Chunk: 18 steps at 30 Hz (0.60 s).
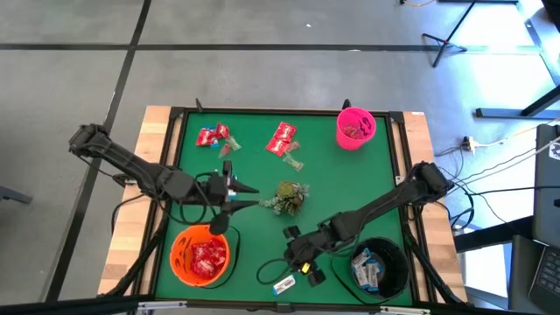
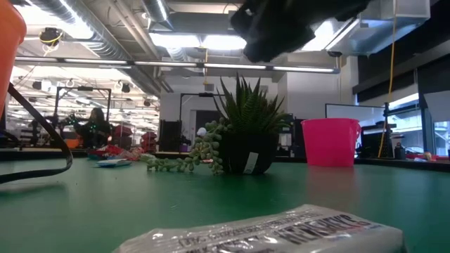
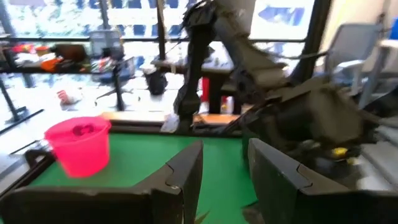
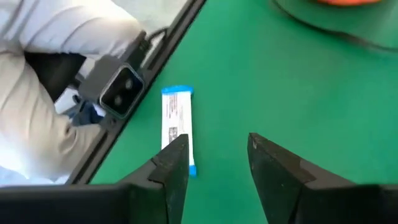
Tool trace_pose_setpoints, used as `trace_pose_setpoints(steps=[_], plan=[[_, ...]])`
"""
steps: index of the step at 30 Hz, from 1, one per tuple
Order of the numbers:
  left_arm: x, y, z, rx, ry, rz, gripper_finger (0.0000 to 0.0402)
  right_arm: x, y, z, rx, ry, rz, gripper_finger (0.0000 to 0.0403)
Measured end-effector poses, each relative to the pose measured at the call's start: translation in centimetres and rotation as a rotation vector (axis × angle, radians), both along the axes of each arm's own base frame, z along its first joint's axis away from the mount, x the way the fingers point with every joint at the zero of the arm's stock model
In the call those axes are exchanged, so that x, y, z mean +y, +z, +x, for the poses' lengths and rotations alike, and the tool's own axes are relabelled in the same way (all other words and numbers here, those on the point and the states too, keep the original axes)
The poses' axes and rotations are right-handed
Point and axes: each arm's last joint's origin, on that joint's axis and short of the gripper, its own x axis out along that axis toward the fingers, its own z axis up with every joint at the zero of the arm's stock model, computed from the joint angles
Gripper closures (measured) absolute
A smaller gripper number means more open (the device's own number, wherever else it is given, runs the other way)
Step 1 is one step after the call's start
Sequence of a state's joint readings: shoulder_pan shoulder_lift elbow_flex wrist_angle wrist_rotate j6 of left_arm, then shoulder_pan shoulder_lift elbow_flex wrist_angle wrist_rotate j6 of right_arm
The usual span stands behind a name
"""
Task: Sort candy
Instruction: Put the white chocolate into the black bucket
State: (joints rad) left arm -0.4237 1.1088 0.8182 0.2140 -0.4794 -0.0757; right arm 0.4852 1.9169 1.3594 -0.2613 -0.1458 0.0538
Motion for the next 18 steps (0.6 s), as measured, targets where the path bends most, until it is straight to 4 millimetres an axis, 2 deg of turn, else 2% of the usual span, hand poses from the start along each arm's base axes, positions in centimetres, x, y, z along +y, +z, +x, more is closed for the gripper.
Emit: trace_pose_setpoints(steps=[11,18], plan=[[0.7,-0.3,0.2,0.008,0.085,0.04,0.0283,0.8,-1.6,0.6,-0.006,-0.028,-0.018,0.0109],[0.9,-0.3,0.2,0.01,0.09,0.034,0.0283,2.9,-3.0,0.1,-0.057,0.038,-0.081,0.0096]])
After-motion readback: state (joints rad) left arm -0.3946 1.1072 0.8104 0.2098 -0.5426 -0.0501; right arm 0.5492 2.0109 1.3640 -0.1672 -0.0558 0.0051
